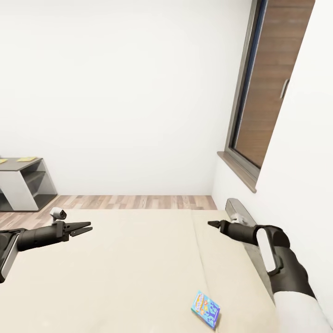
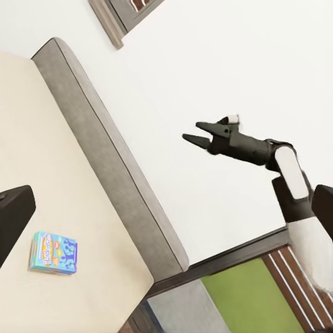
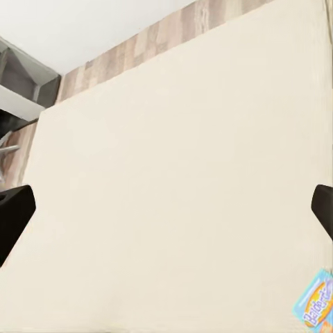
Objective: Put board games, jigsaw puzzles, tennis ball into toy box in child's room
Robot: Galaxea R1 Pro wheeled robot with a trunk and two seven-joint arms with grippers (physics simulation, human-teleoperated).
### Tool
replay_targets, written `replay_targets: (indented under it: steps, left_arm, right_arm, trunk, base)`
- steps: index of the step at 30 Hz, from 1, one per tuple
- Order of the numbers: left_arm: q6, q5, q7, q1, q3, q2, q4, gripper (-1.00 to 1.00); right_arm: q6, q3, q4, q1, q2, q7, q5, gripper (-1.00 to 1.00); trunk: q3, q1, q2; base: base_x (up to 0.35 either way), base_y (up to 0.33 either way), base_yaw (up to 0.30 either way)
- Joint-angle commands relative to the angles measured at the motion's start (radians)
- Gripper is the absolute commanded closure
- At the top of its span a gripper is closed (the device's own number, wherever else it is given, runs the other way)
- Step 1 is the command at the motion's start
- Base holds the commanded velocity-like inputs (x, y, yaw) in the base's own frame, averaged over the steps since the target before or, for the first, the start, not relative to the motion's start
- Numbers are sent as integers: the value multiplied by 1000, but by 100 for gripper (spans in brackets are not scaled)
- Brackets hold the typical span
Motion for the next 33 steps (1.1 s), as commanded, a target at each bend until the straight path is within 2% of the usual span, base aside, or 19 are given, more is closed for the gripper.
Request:
replay_targets:
  steps: [1, 5, 6, 9, 12, 13, 15, 22, 33]
  left_arm:
    - [11, -1, -4, -1, 0, 0, 0, -100]
    - [10, 0, -5, -1, 0, 0, 0, -100]
    - [10, 0, -5, -1, 0, 0, 0, -100]
    - [10, 0, -5, -1, 0, 0, 0, -100]
    - [10, -1, -6, -1, 0, 1, 0, -100]
    - [10, -1, -6, -1, 0, 1, 0, -100]
    - [10, -1, -6, -1, 0, 1, 0, -100]
    - [10, -2, -5, -1, -1, 1, 1, -100]
    - [10, -1, -4, -1, -1, 1, 1, -100]
  right_arm:
    - [5, 9, 60, -40, 1, -22, 5, -100]
    - [-6, 33, 300, -174, 2, -143, 5, -100]
    - [-6, 33, 300, -174, 2, -143, 5, -100]
    - [-34, 41, 476, -264, 5, -241, 0, -100]
    - [-88, 44, 631, -337, 5, -324, -3, -100]
    - [-132, 45, 716, -373, 4, -366, -5, -100]
    - [-171, 45, 782, -399, 4, -395, -4, -100]
    - [-222, 52, 871, -434, 3, -424, 2, -100]
    - [-242, 59, 898, -434, -2, -434, 8, -100]
  trunk:
    - [-3, 1, -3]
    - [-3, 1, -3]
    - [-3, 1, -3]
    - [-3, 1, -3]
    - [-3, 1, -3]
    - [-3, 1, -3]
    - [-3, 1, -3]
    - [-3, 1, -3]
    - [-5, 1, -3]
  base:
    - [0, 0, 0]
    - [0, 0, 0]
    - [0, 0, 0]
    - [0, 0, 0]
    - [0, 0, 0]
    - [0, 0, 0]
    - [0, 0, 0]
    - [0, 0, 0]
    - [0, 0, 0]
